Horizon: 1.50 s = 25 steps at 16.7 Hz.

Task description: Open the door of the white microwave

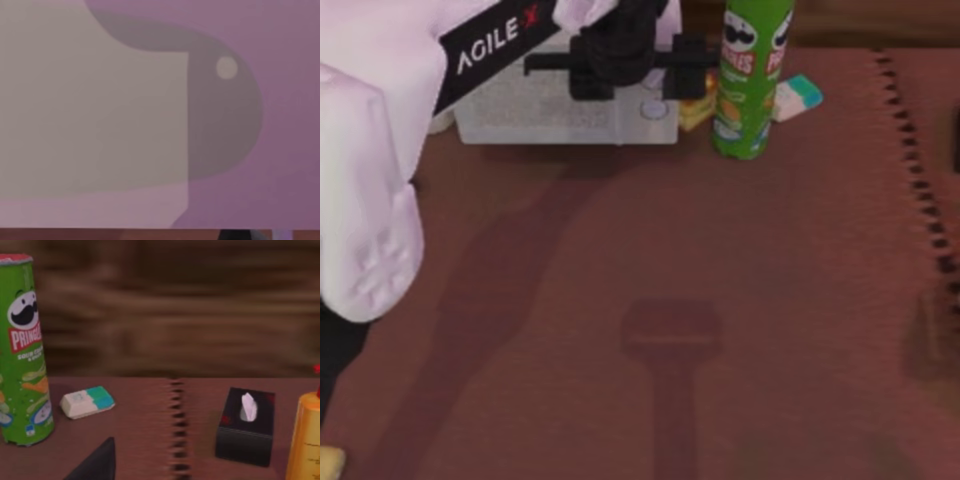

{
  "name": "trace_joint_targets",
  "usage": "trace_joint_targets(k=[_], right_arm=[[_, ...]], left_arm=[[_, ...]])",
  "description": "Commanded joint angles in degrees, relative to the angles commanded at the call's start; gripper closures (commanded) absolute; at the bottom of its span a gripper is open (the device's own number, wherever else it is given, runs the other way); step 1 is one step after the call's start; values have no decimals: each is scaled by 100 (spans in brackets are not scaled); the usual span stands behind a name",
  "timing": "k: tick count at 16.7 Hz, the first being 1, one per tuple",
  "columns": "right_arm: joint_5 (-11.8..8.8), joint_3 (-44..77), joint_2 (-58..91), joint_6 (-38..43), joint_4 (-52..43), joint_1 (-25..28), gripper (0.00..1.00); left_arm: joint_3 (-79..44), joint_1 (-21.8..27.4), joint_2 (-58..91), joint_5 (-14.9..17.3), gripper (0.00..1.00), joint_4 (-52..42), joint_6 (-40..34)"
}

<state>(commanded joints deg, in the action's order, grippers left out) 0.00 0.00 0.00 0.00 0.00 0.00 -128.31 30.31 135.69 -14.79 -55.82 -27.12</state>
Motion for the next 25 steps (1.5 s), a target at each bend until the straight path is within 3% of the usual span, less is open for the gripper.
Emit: trace_joint_targets(k=[2, 9, 25], right_arm=[[0, 0, 0, 0, 0, 0, 0], [0, 0, 0, 0, 0, 0, 0], [0, 0, 0, 0, 0, 0, 0]], left_arm=[[207, 188, -37, 124, 100, 25, -52], [1218, 161, -715, -80, 100, 456, -152], [1231, 160, -727, -82, 100, 464, -153]])
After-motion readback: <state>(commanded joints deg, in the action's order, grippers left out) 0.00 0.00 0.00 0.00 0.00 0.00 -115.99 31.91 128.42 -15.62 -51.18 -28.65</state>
